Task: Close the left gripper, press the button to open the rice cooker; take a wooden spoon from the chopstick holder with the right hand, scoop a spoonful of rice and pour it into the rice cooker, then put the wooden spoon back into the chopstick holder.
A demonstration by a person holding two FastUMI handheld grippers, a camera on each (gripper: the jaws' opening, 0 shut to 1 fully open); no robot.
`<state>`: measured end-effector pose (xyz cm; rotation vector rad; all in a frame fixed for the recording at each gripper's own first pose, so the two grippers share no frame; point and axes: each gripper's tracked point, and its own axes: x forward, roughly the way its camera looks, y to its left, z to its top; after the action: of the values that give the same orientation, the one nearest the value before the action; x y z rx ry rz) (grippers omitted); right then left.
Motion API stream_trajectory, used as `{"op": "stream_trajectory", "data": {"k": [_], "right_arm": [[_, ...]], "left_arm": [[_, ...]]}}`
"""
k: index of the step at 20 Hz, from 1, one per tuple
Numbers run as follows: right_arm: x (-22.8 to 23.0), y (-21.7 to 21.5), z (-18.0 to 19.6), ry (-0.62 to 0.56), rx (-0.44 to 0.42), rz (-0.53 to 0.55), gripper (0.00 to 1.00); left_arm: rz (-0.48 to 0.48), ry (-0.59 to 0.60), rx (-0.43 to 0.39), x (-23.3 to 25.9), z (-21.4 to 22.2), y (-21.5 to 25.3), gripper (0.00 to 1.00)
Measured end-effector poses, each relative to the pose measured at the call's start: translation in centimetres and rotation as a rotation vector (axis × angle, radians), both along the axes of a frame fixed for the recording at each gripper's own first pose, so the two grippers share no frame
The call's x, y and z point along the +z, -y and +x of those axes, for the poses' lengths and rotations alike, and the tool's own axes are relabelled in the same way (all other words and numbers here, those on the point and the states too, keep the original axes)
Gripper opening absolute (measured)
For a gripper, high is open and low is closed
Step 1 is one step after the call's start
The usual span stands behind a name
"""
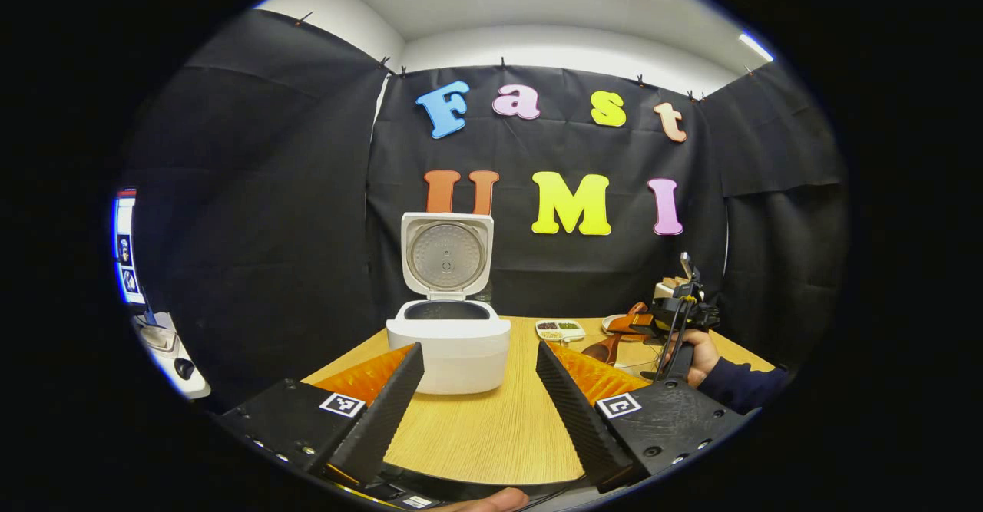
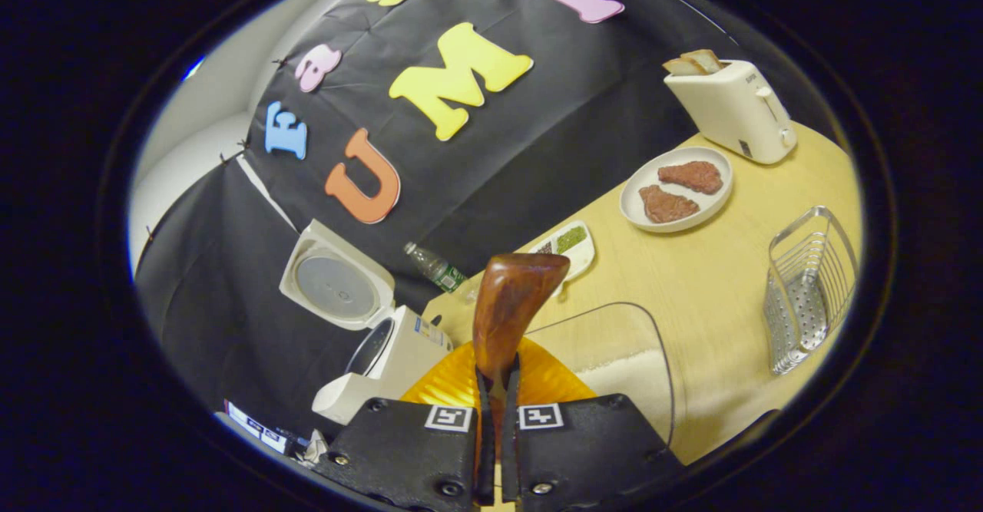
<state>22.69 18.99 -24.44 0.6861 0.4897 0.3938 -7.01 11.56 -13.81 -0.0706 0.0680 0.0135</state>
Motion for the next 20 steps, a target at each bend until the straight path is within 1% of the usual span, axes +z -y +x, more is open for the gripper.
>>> {"op": "stream_trajectory", "data": {"k": [3,7,8,10,12,13,16,19,20], "right_arm": [[0.6,1.7,0.1,-0.024,-0.033,0.079,0.08],[1.6,3.5,0.3,-0.063,-0.076,0.233,0.08],[2.1,4.0,0.4,-0.072,-0.086,0.288,0.08],[3.5,4.4,0.1,-0.103,-0.090,0.443,0.08],[5.8,4.3,0.1,-0.112,-0.066,0.598,0.08],[6.8,4.1,0.2,-0.117,-0.054,0.639,0.08],[9.1,2.7,0.4,-0.115,-0.008,0.685,0.08],[12.4,-0.5,0.5,-0.132,0.068,0.760,0.08],[13.3,-1.7,0.9,-0.121,0.085,0.758,0.08]], "left_arm": [[0.005,0.005,0.004,0.4,0.1,0.1,0.94],[0.009,0.002,0.011,0.9,0.1,0.1,0.94],[0.012,-0.001,0.010,1.0,0.3,0.3,0.94],[0.021,-0.007,0.019,1.6,0.6,-0.1,0.94],[0.027,-0.006,0.029,2.1,0.8,-0.3,0.94],[0.030,-0.007,0.034,2.2,0.8,-0.5,0.94],[0.042,-0.004,0.043,2.5,0.9,-1.2,0.94],[0.038,-0.004,0.047,2.8,1.1,-1.9,0.94],[0.034,-0.002,0.054,2.9,1.2,-2.4,0.94]]}}
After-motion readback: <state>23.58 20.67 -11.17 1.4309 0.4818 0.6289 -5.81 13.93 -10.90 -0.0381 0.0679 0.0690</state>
